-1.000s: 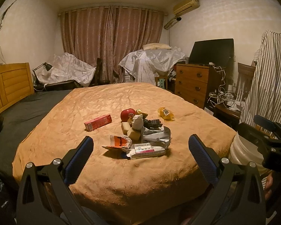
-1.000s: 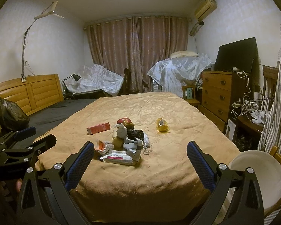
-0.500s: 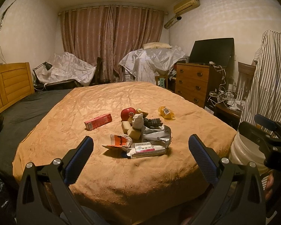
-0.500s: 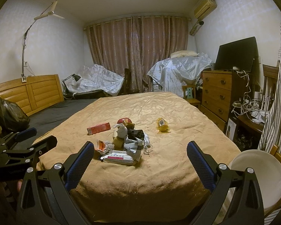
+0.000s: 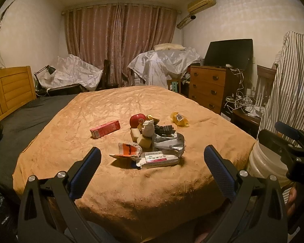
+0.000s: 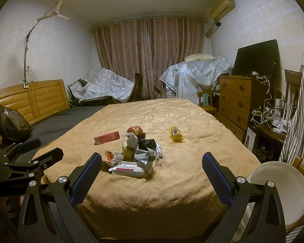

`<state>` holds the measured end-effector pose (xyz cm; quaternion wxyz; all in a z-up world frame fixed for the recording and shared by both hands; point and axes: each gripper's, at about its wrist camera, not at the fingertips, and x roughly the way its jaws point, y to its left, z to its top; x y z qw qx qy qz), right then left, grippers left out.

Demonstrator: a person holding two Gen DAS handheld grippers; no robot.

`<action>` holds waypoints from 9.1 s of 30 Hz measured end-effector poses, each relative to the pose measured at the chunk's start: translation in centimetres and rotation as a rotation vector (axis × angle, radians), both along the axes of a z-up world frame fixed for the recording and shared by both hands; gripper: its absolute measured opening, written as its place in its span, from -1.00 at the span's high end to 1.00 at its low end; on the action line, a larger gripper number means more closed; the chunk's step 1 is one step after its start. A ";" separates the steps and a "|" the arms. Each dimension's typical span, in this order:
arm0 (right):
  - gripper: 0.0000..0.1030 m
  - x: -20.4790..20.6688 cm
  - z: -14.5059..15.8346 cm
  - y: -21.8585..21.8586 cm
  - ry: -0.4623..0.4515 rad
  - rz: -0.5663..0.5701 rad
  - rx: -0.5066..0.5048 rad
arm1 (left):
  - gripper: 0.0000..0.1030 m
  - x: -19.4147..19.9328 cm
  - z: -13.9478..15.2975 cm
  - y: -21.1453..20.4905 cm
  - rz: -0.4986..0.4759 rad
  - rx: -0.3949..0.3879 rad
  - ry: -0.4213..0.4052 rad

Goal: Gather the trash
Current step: 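Grasp the orange paper cup with the left tool while the right tool grasps the white medicine box, then lift the cup and box and carry both toward the white bucket, then open both tools to drop the cup and box into the bucket, then return both tools to the bed and grasp the blue bottle cap with the left tool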

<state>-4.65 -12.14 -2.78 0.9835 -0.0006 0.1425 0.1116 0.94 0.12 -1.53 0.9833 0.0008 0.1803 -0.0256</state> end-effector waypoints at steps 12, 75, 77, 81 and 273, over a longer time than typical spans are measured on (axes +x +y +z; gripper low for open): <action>-0.92 1.8 -1.8 0.9 0.059 0.047 -0.040 | -0.90 3.0 -1.9 3.1 0.029 -0.040 0.103; -0.26 30.8 -16.9 15.2 0.618 0.702 -0.563 | -0.42 28.4 -13.9 18.1 0.185 -0.288 0.501; -0.20 30.7 -16.2 14.5 0.605 0.674 -0.495 | -0.07 28.2 -13.8 18.7 0.181 -0.315 0.492; -0.11 28.8 -15.2 12.9 0.555 0.627 -0.407 | 0.04 28.0 -13.8 19.3 0.156 -0.354 0.485; -0.18 26.7 -11.8 9.0 0.537 0.496 -0.189 | 0.25 22.3 -18.5 12.0 0.094 -0.091 0.442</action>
